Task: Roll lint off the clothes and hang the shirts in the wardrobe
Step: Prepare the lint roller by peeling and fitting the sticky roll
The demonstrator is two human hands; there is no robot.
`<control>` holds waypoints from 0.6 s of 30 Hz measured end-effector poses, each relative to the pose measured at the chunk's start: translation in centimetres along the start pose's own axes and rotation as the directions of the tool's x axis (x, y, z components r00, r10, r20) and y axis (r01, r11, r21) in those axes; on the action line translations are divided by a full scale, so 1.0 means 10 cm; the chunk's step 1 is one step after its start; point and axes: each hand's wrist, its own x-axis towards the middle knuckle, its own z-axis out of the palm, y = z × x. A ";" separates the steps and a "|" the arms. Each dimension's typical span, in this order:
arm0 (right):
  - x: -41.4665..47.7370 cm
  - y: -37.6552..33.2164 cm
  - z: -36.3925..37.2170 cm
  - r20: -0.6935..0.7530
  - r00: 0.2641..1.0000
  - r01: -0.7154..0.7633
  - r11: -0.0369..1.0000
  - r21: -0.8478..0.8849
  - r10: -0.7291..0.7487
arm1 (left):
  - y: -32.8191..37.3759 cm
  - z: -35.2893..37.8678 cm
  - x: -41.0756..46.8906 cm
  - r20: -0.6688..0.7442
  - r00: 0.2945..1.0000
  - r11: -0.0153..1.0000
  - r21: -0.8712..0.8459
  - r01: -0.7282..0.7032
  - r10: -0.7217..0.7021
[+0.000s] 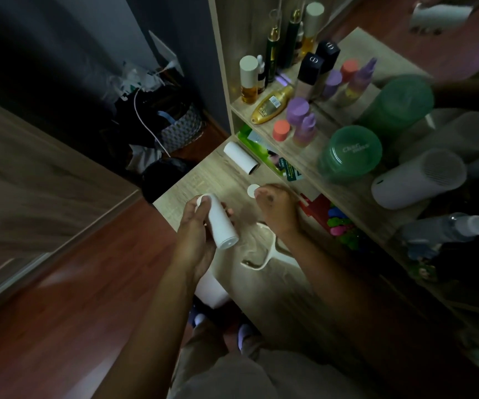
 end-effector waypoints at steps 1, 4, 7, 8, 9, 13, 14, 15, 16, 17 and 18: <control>-0.12 -0.11 -0.07 0.030 0.997 -0.074 0.988 0.139 0.071 | 0.00 -0.01 0.00 -0.013 1.000 1.000 0.000 -0.014 0.014; -0.56 -0.44 -0.21 0.281 0.925 -0.363 0.811 0.459 0.255 | 0.00 -0.02 0.00 -0.054 0.997 0.998 -0.008 -0.064 0.063; -0.94 -0.69 -0.27 0.481 0.838 -0.523 0.634 0.570 0.259 | -0.03 -0.02 -0.01 -0.083 0.983 0.984 0.078 -0.159 0.165; -1.02 -0.74 -0.27 0.502 0.829 -0.540 0.587 0.603 0.247 | -0.05 -0.02 -0.02 -0.085 0.976 0.973 0.127 -0.191 0.203; -1.06 -0.77 -0.26 0.507 0.829 -0.544 0.556 0.629 0.237 | -0.06 -0.03 -0.02 -0.081 0.967 0.958 0.182 -0.223 0.240; -1.13 -0.82 -0.22 0.484 0.841 -0.535 0.515 0.670 0.243 | -0.10 -0.03 -0.08 -0.027 0.934 0.886 0.328 -0.327 0.355; -1.14 -0.83 -0.22 0.479 0.844 -0.531 0.513 0.675 0.243 | -0.10 -0.02 -0.09 -0.015 0.928 0.876 0.337 -0.345 0.372; -1.14 -0.83 -0.22 0.473 0.847 -0.527 0.512 0.678 0.244 | -0.10 -0.02 -0.11 -0.003 0.923 0.869 0.338 -0.362 0.386; -1.14 -0.84 -0.23 0.468 0.849 -0.523 0.514 0.680 0.245 | -0.11 -0.01 -0.12 0.008 0.917 0.863 0.336 -0.378 0.399; -1.14 -0.85 -0.23 0.464 0.852 -0.518 0.520 0.679 0.243 | -0.11 -0.01 -0.13 0.017 0.912 0.856 0.338 -0.391 0.410; -1.13 -0.84 -0.23 0.458 0.855 -0.512 0.531 0.675 0.241 | -0.11 -0.01 -0.13 0.021 0.908 0.850 0.342 -0.401 0.419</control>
